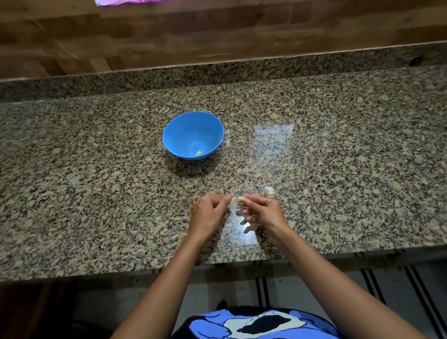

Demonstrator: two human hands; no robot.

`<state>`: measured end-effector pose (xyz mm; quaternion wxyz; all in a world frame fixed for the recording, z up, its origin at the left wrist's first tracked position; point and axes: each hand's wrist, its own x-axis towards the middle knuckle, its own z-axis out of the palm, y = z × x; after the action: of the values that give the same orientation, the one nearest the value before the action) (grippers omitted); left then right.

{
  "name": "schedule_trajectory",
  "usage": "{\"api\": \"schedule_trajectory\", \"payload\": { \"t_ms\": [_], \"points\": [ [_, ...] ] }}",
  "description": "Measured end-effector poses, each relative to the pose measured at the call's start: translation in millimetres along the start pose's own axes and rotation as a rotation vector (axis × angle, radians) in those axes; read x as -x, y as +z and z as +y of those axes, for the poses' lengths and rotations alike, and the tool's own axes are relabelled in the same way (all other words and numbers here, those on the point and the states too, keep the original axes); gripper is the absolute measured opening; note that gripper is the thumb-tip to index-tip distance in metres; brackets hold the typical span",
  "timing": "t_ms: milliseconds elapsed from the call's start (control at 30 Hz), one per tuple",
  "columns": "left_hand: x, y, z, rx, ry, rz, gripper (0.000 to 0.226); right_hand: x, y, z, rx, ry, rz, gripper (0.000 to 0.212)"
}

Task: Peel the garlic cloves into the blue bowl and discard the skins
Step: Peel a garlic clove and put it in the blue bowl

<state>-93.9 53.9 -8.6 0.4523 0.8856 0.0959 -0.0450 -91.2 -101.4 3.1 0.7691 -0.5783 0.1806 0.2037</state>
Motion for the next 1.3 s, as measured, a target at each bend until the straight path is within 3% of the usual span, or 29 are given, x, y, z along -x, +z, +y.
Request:
{"api": "schedule_trajectory", "payload": {
  "t_ms": [167, 367, 500, 567, 700, 833, 933, 1000, 1100, 1300],
  "points": [
    [-1, 1, -1, 0.027, -0.044, 0.052, 0.009, 0, -2, 1, -0.030, 0.017, 0.017, 0.019],
    [2, -1, 9, 0.236, 0.016, -0.041, 0.030, 2, -1, 0, -0.010, 0.029, 0.030, 0.020],
    [3, -1, 14, 0.310, 0.029, -0.136, 0.024, 1, 2, -2, 0.086, 0.023, 0.012, 0.018],
    [2, -3, 13, 0.322, 0.012, -0.082, 0.018, 0, 2, -3, 0.147, 0.016, 0.000, 0.016],
    [-11, -22, -5, 0.366, -0.164, 0.156, 0.011, -5, -8, -8, 0.191, -0.067, 0.129, 0.014],
    [-24, -39, -30, 0.126, -0.196, 0.228, 0.016, -8, -21, -10, 0.180, -0.084, 0.171, 0.014],
    [-8, -32, -30, 0.015, 0.027, 0.331, 0.023, -12, -25, -12, 0.167, -0.097, 0.212, 0.016],
    [12, -13, -29, -0.049, 0.158, 0.190, 0.034, -13, -28, -14, 0.121, -0.099, 0.231, 0.017],
    [30, 17, -35, -0.391, 0.231, -0.093, 0.057, -12, -32, -18, 0.068, -0.097, 0.263, 0.017],
    [-12, 37, -11, -0.550, 0.227, -0.164, 0.065, 3, -40, -16, 0.034, -0.165, 0.357, 0.014]
  ]
}}
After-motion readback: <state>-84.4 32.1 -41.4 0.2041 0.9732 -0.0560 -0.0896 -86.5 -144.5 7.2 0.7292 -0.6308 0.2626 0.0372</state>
